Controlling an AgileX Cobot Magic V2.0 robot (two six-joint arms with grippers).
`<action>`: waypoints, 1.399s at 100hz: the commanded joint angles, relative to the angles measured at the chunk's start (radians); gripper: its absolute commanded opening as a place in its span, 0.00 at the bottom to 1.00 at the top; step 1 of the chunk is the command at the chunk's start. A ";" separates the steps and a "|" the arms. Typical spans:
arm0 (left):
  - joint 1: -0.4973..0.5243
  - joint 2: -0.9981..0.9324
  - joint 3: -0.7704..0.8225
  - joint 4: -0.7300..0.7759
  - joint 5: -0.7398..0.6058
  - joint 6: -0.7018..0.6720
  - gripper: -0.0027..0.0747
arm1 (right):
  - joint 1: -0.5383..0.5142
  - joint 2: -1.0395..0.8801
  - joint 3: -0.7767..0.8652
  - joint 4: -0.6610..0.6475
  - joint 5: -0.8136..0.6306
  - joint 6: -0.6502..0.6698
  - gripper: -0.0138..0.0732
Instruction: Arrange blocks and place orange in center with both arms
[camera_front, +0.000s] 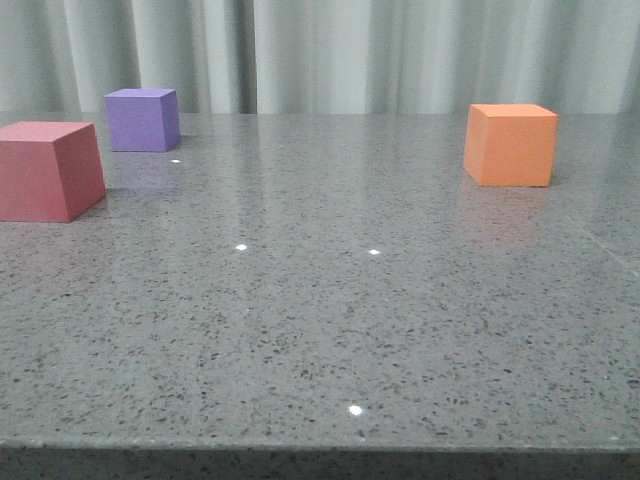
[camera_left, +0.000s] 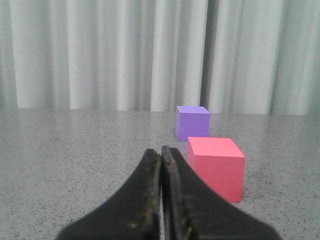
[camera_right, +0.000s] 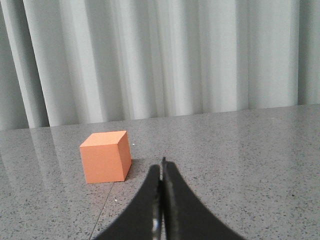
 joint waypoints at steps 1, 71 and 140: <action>-0.006 -0.036 0.043 -0.002 -0.079 -0.004 0.01 | -0.003 -0.018 -0.019 0.000 -0.091 -0.005 0.08; -0.006 -0.036 0.043 -0.002 -0.079 -0.004 0.01 | -0.003 0.317 -0.618 0.002 0.651 -0.005 0.08; -0.006 -0.036 0.043 -0.002 -0.079 -0.004 0.01 | -0.003 0.757 -0.840 0.059 0.875 -0.005 0.19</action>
